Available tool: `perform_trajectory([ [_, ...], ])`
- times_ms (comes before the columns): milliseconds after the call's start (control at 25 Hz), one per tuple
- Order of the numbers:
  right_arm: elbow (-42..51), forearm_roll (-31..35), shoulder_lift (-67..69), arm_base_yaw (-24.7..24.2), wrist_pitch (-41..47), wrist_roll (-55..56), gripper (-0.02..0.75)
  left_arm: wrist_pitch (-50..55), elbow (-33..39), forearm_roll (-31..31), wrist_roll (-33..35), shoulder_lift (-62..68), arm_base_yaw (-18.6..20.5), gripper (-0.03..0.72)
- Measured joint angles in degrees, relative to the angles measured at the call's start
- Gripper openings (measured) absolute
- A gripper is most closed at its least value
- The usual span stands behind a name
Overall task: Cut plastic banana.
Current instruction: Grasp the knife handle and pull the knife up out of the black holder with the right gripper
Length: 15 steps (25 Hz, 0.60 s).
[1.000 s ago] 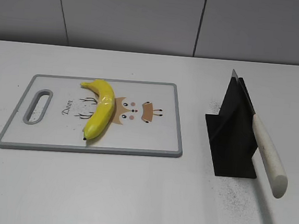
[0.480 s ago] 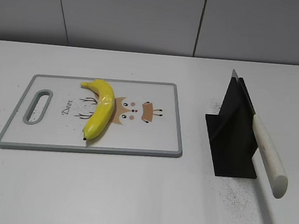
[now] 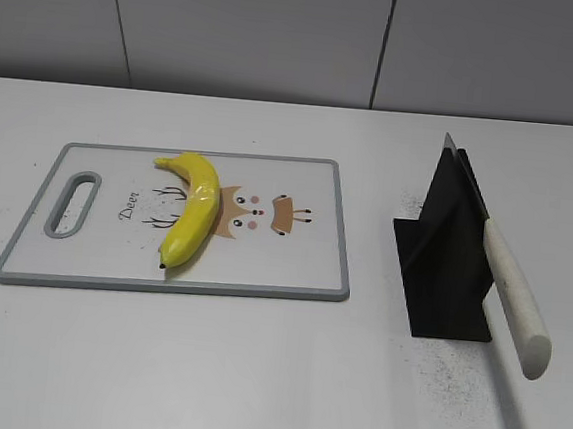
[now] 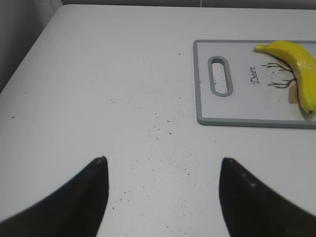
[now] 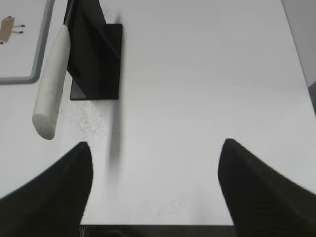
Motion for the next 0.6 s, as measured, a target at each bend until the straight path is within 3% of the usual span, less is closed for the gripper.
perform_trajectory([
  [280,-8.3,5.5,19.0,0.0,7.7,0.0,0.557,0.0,0.0,0.0,0.1,0.0,0.0,0.651],
  [600,-16.3,11.7,35.5,1.6,8.8,-5.7,0.538,0.0,0.0,0.0,0.1,0.0,0.0,0.616],
])
